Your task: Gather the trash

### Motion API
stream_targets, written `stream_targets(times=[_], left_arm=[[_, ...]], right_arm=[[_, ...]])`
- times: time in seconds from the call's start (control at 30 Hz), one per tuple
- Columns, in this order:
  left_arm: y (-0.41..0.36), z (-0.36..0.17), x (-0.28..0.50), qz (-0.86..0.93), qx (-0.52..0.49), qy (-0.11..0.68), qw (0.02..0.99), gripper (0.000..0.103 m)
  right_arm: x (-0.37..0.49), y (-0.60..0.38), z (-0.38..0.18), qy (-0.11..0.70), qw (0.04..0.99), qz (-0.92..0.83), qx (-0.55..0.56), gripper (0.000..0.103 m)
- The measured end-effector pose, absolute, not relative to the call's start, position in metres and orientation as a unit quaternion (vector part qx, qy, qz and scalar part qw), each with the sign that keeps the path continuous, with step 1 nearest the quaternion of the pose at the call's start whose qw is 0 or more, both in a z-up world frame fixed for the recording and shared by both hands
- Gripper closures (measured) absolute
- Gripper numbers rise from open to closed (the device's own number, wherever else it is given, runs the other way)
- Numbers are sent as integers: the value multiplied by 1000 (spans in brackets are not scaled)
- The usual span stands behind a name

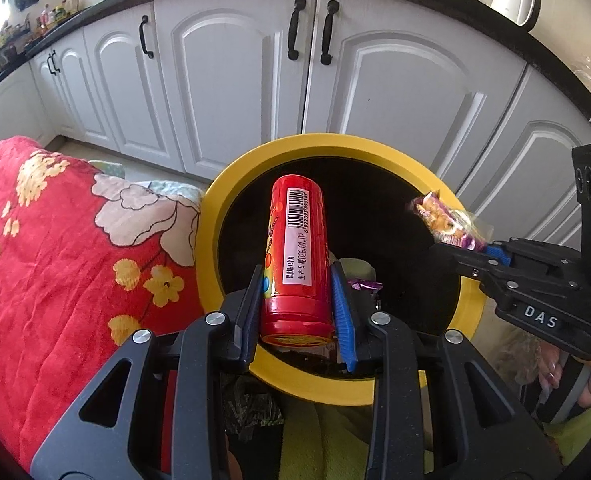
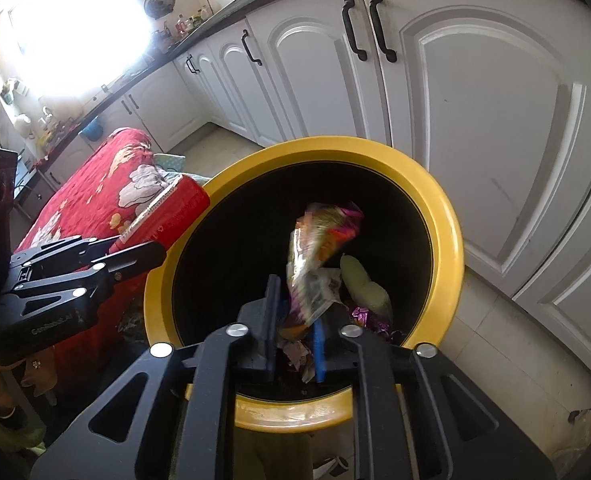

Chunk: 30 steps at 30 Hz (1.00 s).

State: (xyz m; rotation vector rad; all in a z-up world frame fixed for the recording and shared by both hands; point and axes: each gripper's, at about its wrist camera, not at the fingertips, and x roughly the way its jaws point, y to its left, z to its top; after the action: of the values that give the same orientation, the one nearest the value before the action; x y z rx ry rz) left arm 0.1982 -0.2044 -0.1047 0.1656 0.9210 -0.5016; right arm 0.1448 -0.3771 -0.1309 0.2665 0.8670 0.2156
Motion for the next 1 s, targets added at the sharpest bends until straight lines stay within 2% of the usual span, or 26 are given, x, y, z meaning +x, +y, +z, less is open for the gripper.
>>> stream_targets(times=[0.13,0.17,0.23,0.3,0.4,0.73,0.77,0.93,1.0], left_arm=[[-203,-105,199,-238,78,440,862,77],[-203,-105,199,-238,78,441,862,75],[-202,-104,198,-238,75,439,863,63],[-202,-103,198,-237,75,439,863,62],[-199,-102,198,-234,74,438,865,53],[-175,-74,184,-223,51,407,884,14],[-172,-70,181,-220,50,402,887,12],[-156,-51,168,-207,42,378,901,11],[-151,-44,162,-201,38,366,908,11]], right_arm=[[144,-379,-130,415,894,100,132,75],[143,-380,-129,414,895,99,133,73],[143,-381,-128,412,896,97,133,71],[143,-382,-126,411,897,95,133,69],[140,-384,-123,407,899,92,137,64],[125,-382,-92,368,917,80,132,23],[121,-380,-86,361,921,76,127,18],[109,-372,-66,339,931,68,115,8],[101,-367,-57,325,938,62,106,8]])
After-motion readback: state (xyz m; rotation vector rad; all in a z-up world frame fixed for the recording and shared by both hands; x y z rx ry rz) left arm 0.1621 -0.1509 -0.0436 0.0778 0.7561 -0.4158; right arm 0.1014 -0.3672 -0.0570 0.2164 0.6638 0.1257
